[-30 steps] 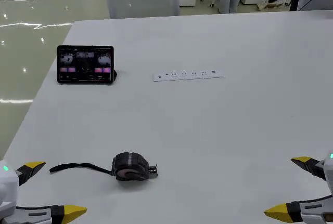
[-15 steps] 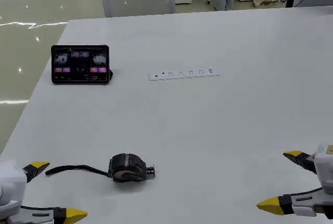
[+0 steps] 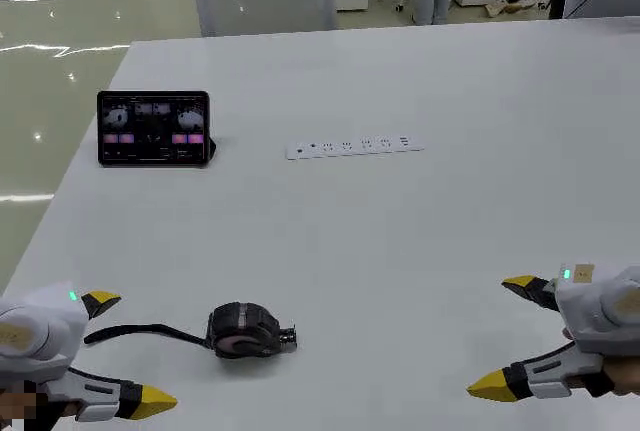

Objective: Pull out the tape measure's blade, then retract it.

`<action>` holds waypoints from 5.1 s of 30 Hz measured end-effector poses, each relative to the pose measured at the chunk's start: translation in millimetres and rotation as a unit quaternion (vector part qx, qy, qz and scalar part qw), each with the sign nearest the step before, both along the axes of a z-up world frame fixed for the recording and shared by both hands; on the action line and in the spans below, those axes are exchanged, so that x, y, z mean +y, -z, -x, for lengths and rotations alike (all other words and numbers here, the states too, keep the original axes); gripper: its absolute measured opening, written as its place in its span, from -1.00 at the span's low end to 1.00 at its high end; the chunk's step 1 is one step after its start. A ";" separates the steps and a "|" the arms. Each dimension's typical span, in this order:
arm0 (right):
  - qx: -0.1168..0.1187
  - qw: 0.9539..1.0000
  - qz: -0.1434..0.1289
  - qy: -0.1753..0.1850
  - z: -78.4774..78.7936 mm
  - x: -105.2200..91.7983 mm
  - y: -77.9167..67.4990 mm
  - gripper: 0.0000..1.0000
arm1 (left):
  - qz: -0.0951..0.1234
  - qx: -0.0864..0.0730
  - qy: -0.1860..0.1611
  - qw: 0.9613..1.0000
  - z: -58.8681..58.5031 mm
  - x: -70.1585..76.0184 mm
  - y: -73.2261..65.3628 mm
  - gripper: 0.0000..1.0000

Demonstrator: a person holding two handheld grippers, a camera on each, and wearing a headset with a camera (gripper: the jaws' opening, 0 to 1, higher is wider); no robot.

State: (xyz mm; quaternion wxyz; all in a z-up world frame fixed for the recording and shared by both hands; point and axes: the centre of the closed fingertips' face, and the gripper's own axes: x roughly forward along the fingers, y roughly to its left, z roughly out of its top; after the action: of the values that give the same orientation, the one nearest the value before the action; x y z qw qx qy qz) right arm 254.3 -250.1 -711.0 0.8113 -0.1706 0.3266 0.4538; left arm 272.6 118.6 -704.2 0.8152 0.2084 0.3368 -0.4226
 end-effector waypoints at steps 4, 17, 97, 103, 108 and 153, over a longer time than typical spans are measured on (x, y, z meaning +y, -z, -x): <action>-0.002 1.000 -0.001 -0.013 -7.4 6.9 2.1 0.99 | -0.014 0.008 0.024 1.000 -3.9 -7.6 2.3 0.98; 0.004 0.999 -0.002 -0.043 -23.5 32.7 14.4 0.99 | -0.035 0.016 0.086 0.996 -15.8 -38.1 7.8 0.98; -0.005 0.978 0.012 -0.209 -39.8 209.6 54.3 0.15 | -0.164 0.038 0.218 0.961 -26.0 -112.0 52.6 -0.32; -0.002 0.971 0.026 -0.238 -33.1 222.1 60.5 -0.27 | -0.165 0.035 0.219 0.961 -25.8 -111.6 52.3 -0.32; -0.010 0.965 0.035 -0.260 -31.7 233.1 61.7 -0.43 | -0.164 0.032 0.218 0.962 -26.4 -111.6 52.5 -0.31; 0.021 0.964 0.049 -0.259 -31.1 216.0 67.5 -0.79 | -0.156 0.030 0.215 0.964 -26.2 -110.8 52.9 -0.32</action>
State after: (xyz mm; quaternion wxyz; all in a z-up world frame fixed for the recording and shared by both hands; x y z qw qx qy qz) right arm 285.4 -34.1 -778.5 0.6496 -0.2793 0.3103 0.6354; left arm 298.8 7.9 -757.2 0.6520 0.3880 0.3701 -0.5361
